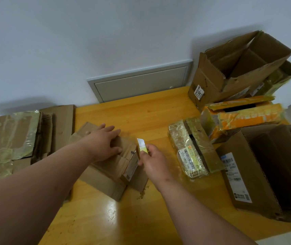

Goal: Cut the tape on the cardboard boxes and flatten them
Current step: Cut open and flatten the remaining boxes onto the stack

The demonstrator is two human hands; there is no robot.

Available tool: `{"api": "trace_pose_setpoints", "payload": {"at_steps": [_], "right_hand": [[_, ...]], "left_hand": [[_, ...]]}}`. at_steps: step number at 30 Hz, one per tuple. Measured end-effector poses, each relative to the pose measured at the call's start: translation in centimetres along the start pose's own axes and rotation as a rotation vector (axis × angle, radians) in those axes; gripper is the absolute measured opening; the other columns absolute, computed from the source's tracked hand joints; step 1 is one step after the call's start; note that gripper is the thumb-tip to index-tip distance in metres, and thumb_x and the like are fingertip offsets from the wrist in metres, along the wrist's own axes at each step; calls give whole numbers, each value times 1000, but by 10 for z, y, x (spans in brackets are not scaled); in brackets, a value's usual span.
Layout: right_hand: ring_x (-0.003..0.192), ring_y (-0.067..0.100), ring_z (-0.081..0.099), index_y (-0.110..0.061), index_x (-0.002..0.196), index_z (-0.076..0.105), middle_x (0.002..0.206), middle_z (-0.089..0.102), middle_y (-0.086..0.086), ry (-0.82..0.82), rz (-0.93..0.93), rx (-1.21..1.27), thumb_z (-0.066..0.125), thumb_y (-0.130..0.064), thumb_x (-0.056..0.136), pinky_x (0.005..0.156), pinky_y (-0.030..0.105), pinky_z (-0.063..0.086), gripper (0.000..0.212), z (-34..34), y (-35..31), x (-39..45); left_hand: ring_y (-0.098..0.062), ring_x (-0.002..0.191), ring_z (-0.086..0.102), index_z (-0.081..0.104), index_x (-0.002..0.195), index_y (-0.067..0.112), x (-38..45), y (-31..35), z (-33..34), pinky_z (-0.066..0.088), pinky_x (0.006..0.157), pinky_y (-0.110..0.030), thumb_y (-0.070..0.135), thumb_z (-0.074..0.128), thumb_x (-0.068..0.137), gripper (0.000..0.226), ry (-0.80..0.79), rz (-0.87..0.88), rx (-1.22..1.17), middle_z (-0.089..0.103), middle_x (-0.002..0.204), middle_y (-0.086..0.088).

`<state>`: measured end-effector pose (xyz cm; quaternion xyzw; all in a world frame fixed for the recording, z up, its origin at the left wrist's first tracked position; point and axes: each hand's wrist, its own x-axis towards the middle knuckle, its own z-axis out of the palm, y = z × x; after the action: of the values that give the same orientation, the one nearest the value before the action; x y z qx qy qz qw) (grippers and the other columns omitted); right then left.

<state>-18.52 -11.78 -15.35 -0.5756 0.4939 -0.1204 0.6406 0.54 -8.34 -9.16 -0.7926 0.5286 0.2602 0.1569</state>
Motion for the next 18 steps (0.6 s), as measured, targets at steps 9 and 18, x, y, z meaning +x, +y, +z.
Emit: {"api": "trace_pose_setpoints", "payload": {"at_steps": [9, 18], "right_hand": [[91, 23, 64, -29, 125, 53, 102, 67, 3, 76, -47, -59, 44, -33, 102, 74, 36, 53, 25, 18, 2, 6], [99, 22, 64, -33, 141, 43, 113, 65, 5, 75, 6, -43, 40, -31, 104, 84, 40, 54, 37, 18, -6, 17]], "left_hand": [[-17, 118, 51, 56, 127, 32, -5, -7, -11, 45, 96, -33, 51, 69, 85, 48, 114, 27, -181, 51, 136, 6], [-22, 150, 10, 33, 150, 42, -5, -14, -18, 20, 118, -41, 53, 50, 97, 57, -7, 90, 129, 12, 164, 14]]}}
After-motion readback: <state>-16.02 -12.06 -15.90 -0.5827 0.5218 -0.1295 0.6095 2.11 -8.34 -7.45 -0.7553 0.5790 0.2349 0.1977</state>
